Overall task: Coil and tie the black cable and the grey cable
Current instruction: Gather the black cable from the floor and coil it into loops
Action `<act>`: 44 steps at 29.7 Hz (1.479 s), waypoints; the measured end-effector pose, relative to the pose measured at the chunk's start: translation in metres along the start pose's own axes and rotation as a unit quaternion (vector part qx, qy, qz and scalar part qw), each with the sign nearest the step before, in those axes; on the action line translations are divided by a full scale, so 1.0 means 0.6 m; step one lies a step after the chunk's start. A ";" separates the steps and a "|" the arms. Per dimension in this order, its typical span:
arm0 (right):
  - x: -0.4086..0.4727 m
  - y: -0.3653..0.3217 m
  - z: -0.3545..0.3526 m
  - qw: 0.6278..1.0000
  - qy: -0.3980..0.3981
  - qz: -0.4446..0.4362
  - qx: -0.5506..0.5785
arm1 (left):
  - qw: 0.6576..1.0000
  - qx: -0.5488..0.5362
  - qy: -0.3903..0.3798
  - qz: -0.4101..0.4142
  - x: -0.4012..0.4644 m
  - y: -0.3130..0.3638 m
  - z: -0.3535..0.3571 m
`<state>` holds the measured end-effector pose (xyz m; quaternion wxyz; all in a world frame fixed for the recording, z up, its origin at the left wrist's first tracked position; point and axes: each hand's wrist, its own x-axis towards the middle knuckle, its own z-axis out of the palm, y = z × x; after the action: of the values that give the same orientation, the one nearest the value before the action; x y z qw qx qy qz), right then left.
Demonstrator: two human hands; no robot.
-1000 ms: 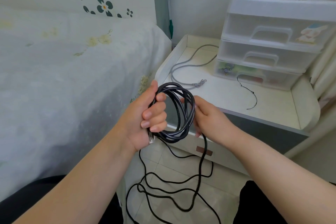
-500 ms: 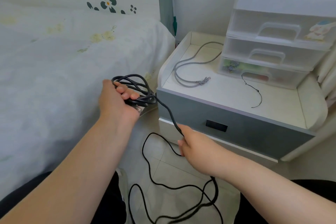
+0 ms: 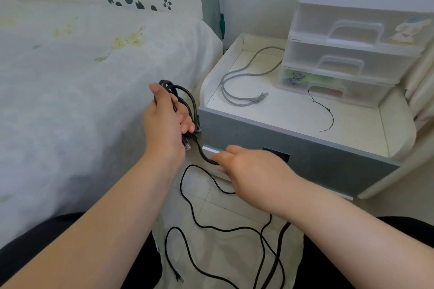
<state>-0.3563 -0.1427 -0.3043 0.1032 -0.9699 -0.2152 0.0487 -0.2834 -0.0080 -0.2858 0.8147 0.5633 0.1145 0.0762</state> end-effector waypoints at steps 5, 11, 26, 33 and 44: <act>0.003 0.008 -0.013 1.000 0.009 -0.022 0.015 | 0.987 0.119 -0.087 0.067 -0.017 -0.015 0.004; 0.005 0.018 -0.034 0.999 0.006 -0.001 0.052 | 0.926 0.324 -0.145 0.130 -0.024 -0.038 0.009; 0.005 0.082 -0.075 0.855 -0.097 0.045 0.508 | 0.851 0.431 -0.297 0.046 -0.031 -0.044 0.005; 0.018 0.106 -0.073 0.919 0.071 0.104 0.372 | 0.849 0.391 -0.353 -0.044 -0.060 -0.037 0.006; 0.006 0.141 -0.074 0.890 0.031 0.073 0.450 | 0.874 0.262 -0.394 -0.111 -0.065 -0.005 -0.010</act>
<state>-0.3125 -0.2243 -0.2800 0.5314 -0.8335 -0.0954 0.1174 -0.3223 -0.0136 -0.2868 0.6178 0.7232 -0.1382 -0.2761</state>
